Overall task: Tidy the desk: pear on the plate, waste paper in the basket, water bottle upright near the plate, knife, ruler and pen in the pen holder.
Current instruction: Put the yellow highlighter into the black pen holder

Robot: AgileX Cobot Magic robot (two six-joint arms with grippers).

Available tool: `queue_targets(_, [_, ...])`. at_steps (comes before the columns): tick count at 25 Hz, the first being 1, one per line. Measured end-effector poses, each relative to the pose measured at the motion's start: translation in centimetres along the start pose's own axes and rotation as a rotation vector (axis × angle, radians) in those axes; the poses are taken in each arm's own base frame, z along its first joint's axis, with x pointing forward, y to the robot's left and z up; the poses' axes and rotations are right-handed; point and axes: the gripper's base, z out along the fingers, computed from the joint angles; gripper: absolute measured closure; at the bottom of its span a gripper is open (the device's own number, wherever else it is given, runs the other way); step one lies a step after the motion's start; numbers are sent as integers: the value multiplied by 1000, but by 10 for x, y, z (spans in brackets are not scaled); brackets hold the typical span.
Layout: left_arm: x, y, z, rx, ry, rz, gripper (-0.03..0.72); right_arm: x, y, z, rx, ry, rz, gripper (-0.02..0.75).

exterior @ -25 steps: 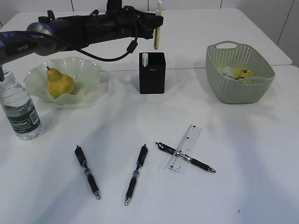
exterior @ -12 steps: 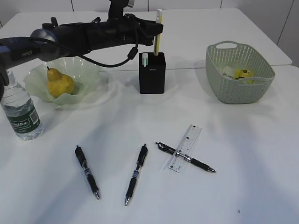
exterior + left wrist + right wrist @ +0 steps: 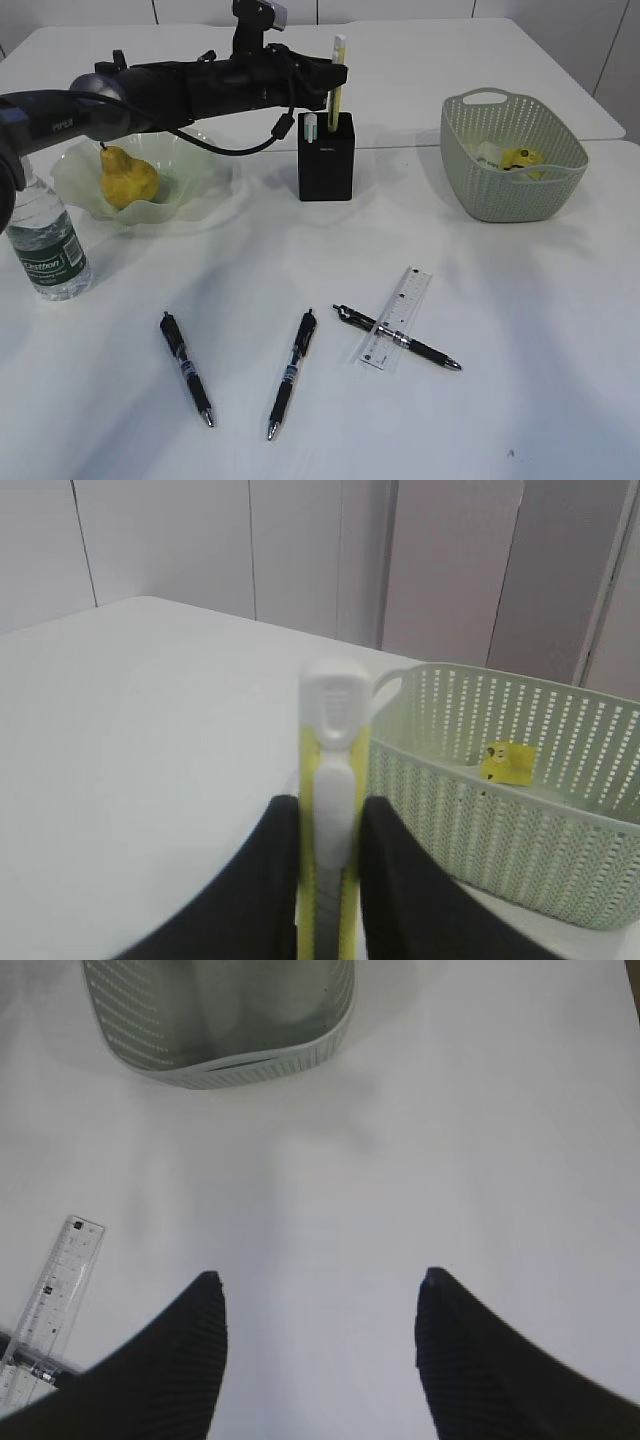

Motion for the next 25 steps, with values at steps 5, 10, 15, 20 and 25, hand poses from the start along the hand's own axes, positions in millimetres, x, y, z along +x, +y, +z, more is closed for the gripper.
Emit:
queue_targets(5, [1, 1, 0, 1, 1, -1, 579, 0, 0, 0, 0, -3, 0, 265])
queue_targets(10, [1, 1, 0, 1, 1, -1, 579, -1, 0, 0, -1, -8, 0, 265])
queue_targets(15, [1, 1, 0, 1, 1, -1, 579, -1, 0, 0, -2, -15, 0, 265])
queue_targets(20, [1, 1, 0, 1, 1, -1, 579, -2, 0, 0, -2, -19, 0, 265])
queue_targets(25, [1, 1, 0, 1, 1, -1, 579, -2, 0, 0, -2, -21, 0, 265])
